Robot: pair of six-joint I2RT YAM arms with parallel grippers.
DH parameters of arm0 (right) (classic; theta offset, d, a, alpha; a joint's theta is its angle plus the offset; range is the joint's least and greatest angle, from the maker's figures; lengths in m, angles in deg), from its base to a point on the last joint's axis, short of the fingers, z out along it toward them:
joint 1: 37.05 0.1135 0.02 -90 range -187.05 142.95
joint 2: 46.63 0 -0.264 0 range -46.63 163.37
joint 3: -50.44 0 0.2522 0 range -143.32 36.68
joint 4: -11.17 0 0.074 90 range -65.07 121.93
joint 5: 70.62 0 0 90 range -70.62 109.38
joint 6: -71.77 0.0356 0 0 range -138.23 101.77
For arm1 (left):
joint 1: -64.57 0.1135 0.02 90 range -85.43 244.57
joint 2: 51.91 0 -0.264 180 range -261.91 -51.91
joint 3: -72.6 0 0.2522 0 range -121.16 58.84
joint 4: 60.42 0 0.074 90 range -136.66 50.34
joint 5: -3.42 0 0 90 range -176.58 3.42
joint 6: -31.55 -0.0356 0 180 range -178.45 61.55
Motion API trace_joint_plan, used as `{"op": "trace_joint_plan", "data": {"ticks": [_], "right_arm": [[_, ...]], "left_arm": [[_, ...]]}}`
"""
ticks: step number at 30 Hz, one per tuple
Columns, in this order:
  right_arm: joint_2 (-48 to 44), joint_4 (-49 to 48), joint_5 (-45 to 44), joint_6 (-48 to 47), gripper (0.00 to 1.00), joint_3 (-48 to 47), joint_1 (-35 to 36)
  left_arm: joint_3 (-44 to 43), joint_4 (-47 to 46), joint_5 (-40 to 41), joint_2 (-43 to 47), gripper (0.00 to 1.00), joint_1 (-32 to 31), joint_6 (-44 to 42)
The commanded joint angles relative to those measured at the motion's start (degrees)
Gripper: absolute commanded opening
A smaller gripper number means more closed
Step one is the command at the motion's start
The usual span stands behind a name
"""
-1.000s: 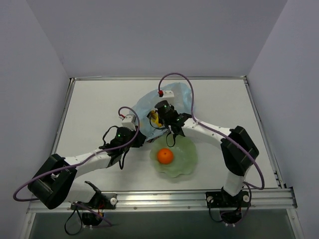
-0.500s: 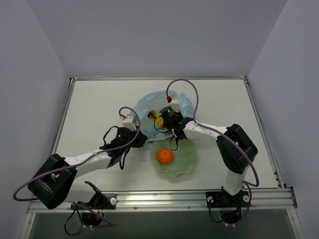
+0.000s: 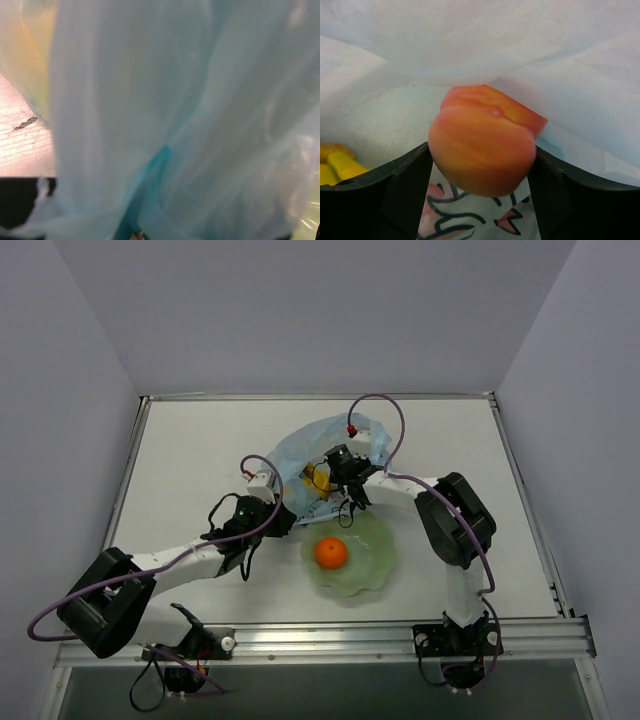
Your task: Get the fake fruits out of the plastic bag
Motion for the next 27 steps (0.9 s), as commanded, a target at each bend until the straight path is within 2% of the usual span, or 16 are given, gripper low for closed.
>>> {"op": "trace_joint_plan", "data": {"ticks": [1,3,4,6,9,10,13,16,19,27], "right_arm": [[2.0,-2.5,-4.3,2.6,0.68,-2.6,-0.6],[2.7,-2.9,-4.9,2.5,0.69,-4.0,-0.7],[3.1,-3.0,-5.0,2.3,0.76,-4.6,-1.0],[3.5,-2.9,-4.9,2.5,0.82,-5.8,-1.3],[3.6,-3.8,-4.3,2.3,0.84,-6.4,-2.2],[3.7,-3.9,-4.0,2.2,0.81,-6.6,-2.3],[3.2,-3.8,-4.3,1.9,0.57,-6.5,-2.6],[0.9,-4.6,-3.4,0.7,0.4,-5.2,-2.0],[-3.6,-6.2,-2.0,-2.6,0.38,-3.7,0.6],[-17.5,-4.7,9.3,-5.8,0.39,0.4,4.4]], "left_arm": [[-2.1,-0.9,0.4,0.7,0.02,-0.5,-0.8],[-2.0,-0.6,0.6,0.9,0.02,-0.5,-0.9],[-2.0,-0.5,0.8,1.0,0.02,-0.5,-0.9],[-2.1,-0.5,0.8,1.0,0.02,-0.6,-1.0],[-2.1,-0.8,0.5,0.5,0.02,-0.6,-0.9],[-2.1,-0.9,0.5,0.3,0.02,-0.6,-0.9],[-2.3,-0.9,0.4,0.2,0.02,-0.6,-0.8],[-2.3,-1.0,0.5,0.0,0.02,-0.7,-0.9],[-2.5,-0.6,1.0,0.2,0.02,-0.7,-1.2],[-2.5,0.4,2.4,1.8,0.02,-0.7,-2.6]]}}
